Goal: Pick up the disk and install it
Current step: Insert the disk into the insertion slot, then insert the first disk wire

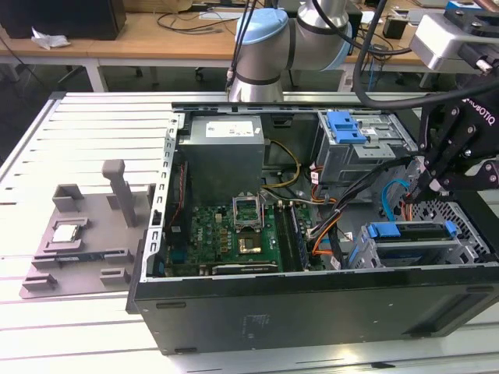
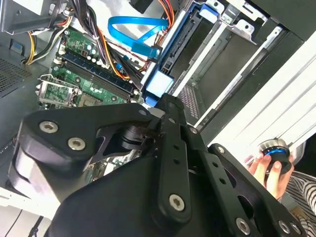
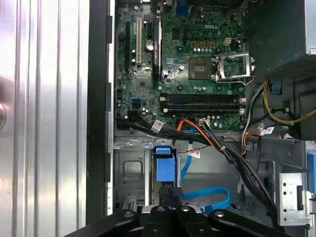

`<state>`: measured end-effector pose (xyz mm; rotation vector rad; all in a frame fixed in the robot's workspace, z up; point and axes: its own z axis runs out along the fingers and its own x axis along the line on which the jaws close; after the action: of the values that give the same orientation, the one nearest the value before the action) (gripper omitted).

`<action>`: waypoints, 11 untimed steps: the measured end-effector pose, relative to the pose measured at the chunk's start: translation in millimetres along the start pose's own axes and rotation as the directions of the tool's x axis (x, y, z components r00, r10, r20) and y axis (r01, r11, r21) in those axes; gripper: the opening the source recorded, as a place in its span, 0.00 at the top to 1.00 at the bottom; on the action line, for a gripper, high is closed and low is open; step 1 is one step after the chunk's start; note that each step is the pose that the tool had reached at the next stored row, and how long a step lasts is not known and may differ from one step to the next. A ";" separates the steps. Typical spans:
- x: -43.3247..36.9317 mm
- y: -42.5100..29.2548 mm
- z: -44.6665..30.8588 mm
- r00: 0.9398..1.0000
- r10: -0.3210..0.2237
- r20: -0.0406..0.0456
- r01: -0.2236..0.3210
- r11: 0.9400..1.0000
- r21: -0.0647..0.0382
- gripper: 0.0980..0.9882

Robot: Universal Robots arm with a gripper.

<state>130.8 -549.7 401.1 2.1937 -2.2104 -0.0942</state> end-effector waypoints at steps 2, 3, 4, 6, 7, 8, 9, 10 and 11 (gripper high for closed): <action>0.0 0.0 0.0 1.000 0.000 0.000 0.000 1.000 0.000 0.99; 0.0 0.0 0.0 1.000 0.000 0.000 0.000 1.000 0.000 0.99; 0.0 0.0 0.1 1.000 0.000 0.000 0.000 1.000 0.000 0.99; 0.0 0.0 0.1 1.000 0.000 0.000 0.000 1.000 0.000 0.99; 0.0 0.0 0.1 1.000 0.000 0.000 0.000 1.000 0.000 0.99; 0.0 -0.8 0.2 1.000 0.000 0.000 0.000 1.000 0.000 0.99; -0.1 -2.0 0.1 1.000 0.000 0.000 0.000 1.000 0.000 0.99; -0.3 -3.0 0.0 1.000 0.000 0.000 0.000 1.000 0.000 0.99; -0.7 -4.4 -0.1 1.000 0.000 0.000 0.000 1.000 0.000 0.99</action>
<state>135.2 -549.1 401.0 2.1938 -2.2104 -0.0942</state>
